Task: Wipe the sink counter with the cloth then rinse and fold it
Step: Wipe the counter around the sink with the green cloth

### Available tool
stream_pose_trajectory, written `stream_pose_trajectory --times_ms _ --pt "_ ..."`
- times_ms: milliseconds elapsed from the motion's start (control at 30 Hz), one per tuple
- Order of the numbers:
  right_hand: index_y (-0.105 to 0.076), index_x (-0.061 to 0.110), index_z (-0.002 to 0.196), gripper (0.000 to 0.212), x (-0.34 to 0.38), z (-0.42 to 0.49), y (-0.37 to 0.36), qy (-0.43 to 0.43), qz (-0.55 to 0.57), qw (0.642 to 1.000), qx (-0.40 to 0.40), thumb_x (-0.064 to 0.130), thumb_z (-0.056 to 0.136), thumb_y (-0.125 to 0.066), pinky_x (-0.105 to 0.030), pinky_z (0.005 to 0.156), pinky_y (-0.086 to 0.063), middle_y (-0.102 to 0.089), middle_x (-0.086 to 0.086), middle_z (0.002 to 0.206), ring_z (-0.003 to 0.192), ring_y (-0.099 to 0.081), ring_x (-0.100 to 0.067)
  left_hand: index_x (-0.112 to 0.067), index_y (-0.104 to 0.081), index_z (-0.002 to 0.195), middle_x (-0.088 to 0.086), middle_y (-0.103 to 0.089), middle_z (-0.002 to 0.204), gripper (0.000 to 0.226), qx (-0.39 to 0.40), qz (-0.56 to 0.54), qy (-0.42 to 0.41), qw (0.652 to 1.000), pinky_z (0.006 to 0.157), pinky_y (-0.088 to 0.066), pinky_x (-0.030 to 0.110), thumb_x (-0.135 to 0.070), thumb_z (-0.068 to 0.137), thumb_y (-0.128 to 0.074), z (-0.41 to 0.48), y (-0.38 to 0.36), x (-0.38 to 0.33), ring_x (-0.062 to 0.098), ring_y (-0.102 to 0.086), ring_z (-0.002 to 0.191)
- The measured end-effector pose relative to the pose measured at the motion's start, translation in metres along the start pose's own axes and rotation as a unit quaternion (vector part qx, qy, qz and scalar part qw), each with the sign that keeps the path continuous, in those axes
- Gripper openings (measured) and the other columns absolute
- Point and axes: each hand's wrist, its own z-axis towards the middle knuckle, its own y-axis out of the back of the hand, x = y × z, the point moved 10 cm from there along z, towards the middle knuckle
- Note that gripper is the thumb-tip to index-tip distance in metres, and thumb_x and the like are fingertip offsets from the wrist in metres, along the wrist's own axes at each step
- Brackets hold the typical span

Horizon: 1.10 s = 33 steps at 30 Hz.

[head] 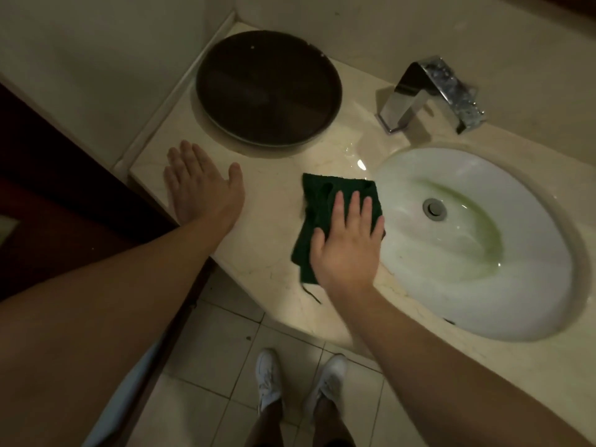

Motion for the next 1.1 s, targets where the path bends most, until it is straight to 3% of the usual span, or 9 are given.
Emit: stream_pose_trajectory --times_ms 67,167,233,300,467,633,733,900,1100 --pt "-0.008 0.014 0.157 0.071 0.029 -0.009 -0.002 0.010 0.016 1.000 0.001 0.050 0.096 -0.019 -0.052 0.122 -0.003 -0.006 -0.015 0.164 0.152 0.001 -0.032 -0.003 -0.002 0.153 0.013 0.000 0.163 0.082 -0.001 -0.005 0.000 1.000 0.121 -0.003 0.044 -0.057 0.092 -0.011 0.000 0.000 0.000 0.028 0.002 0.150" --pt "-0.011 0.016 0.157 0.068 0.072 -0.042 -0.008 0.136 0.039 0.990 0.018 0.046 0.097 -0.024 -0.047 0.123 -0.004 -0.009 -0.012 0.164 0.152 -0.003 -0.028 -0.003 -0.003 0.153 0.013 -0.001 0.163 0.079 0.003 -0.013 0.002 1.000 0.121 -0.002 0.044 -0.053 0.093 -0.015 0.000 -0.001 0.001 0.028 0.002 0.150" --pt "-0.018 0.019 0.157 0.066 0.060 -0.059 -0.007 0.165 0.052 0.985 0.021 0.043 0.097 -0.030 -0.045 0.123 -0.008 -0.015 -0.009 0.164 0.152 -0.008 -0.025 -0.002 -0.004 0.153 0.013 -0.002 0.163 0.077 0.001 -0.007 -0.003 1.000 0.121 -0.003 0.044 -0.050 0.094 -0.019 0.000 -0.001 0.001 0.029 0.001 0.150" --pt "-0.020 0.019 0.156 0.065 0.021 -0.066 -0.006 0.132 0.061 0.989 0.016 0.041 0.097 -0.032 -0.046 0.123 -0.010 -0.018 -0.008 0.164 0.152 -0.009 -0.025 -0.001 -0.006 0.153 0.015 -0.003 0.162 0.077 0.000 0.000 -0.004 1.000 0.121 -0.005 0.046 -0.048 0.094 -0.021 0.000 0.000 -0.001 0.031 0.000 0.149" --pt "-0.018 0.008 0.156 0.066 -0.093 -0.076 -0.011 -0.056 0.021 0.998 -0.003 0.038 0.097 -0.025 -0.049 0.121 -0.018 -0.023 -0.015 0.161 0.150 -0.017 -0.031 0.000 -0.004 0.153 0.016 -0.001 0.162 0.078 -0.006 0.003 -0.030 1.000 0.121 -0.003 0.045 -0.049 0.094 -0.019 -0.012 0.005 -0.010 0.031 0.002 0.149" --pt "-0.018 0.000 0.154 0.070 -0.085 -0.086 -0.012 -0.088 0.023 0.996 -0.004 0.037 0.095 -0.024 -0.049 0.121 -0.017 -0.022 -0.019 0.161 0.149 -0.018 -0.033 0.000 -0.002 0.153 0.016 -0.001 0.162 0.077 0.017 0.018 -0.048 0.999 0.121 -0.002 0.044 -0.050 0.095 -0.017 -0.023 -0.002 -0.017 0.029 0.002 0.149" --pt "-0.015 -0.001 0.154 0.071 -0.026 -0.070 -0.006 -0.032 0.033 0.999 -0.008 0.038 0.097 -0.030 -0.048 0.122 -0.013 -0.017 -0.020 0.162 0.150 -0.014 -0.034 0.001 -0.002 0.152 0.017 -0.001 0.162 0.077 0.022 0.024 -0.047 0.998 0.121 -0.002 0.044 -0.048 0.095 -0.018 -0.021 -0.002 -0.016 0.030 0.002 0.149" --pt "-0.013 0.004 0.155 0.071 0.114 -0.046 -0.010 0.156 0.080 0.984 0.007 0.038 0.096 -0.034 -0.043 0.123 -0.005 -0.012 -0.014 0.164 0.152 -0.007 -0.027 0.000 -0.001 0.152 0.016 0.000 0.162 0.073 0.023 0.023 -0.062 0.998 0.121 -0.003 0.043 -0.039 0.095 -0.021 -0.019 -0.003 -0.016 0.029 0.002 0.149" --pt "-0.019 0.014 0.156 0.065 0.097 -0.009 -0.008 0.245 0.050 0.968 0.019 0.040 0.097 -0.031 -0.040 0.122 -0.009 -0.017 -0.004 0.164 0.152 -0.010 -0.023 -0.001 -0.003 0.153 0.015 0.000 0.162 0.074 0.016 0.023 -0.065 0.998 0.121 -0.004 0.044 -0.040 0.094 -0.022 -0.015 -0.003 -0.016 0.029 0.001 0.149"
